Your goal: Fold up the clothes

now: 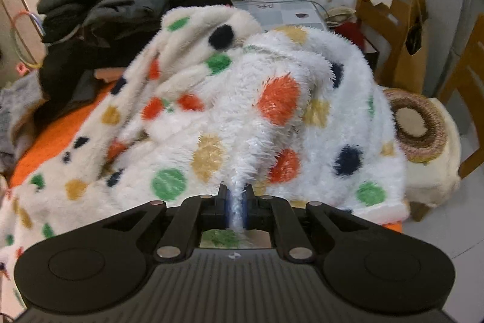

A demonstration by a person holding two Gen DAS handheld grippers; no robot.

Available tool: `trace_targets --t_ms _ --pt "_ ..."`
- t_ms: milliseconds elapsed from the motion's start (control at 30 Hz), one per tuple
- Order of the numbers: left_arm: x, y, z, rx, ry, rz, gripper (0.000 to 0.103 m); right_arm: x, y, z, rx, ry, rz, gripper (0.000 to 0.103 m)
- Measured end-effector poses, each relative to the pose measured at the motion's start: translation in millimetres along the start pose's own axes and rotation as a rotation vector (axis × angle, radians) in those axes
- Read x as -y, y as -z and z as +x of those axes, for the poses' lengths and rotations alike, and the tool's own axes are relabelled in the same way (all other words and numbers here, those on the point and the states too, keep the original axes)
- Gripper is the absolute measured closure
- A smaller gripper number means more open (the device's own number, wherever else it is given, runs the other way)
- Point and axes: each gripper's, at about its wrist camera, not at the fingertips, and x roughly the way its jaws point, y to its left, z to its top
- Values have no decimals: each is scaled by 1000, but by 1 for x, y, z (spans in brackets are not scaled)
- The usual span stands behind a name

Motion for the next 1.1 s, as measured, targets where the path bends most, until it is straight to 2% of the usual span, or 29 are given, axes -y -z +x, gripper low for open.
trace_targets --t_ms 67,200,300,467,600,700,767,800,833,900,1100 --pt "13 10 12 -21 33 58 4 4 2 -13 17 -13 8 96" --pt "31 32 37 -58 44 207 4 13 6 -38 51 -39 23 96" --pt "35 36 59 -92 64 259 4 29 17 -68 79 -16 69 97" --pt "44 27 92 -125 73 263 4 56 51 -110 56 70 157 97" --pt "54 21 111 -146 105 238 4 74 79 -124 -37 122 192 96" --pt "62 21 122 -164 117 242 4 77 85 -131 -72 166 152 87" --pt "64 23 127 -177 127 254 4 70 77 -133 -52 229 89 63" --pt "64 24 129 -183 136 262 4 64 72 -133 -36 248 57 58" --pt "64 25 131 -189 145 271 4 58 65 -132 -16 243 24 48" --pt "62 27 135 -200 164 295 4 44 52 -129 22 224 -40 44" --pt "40 28 153 -241 256 406 7 -24 12 -74 33 25 -100 40"
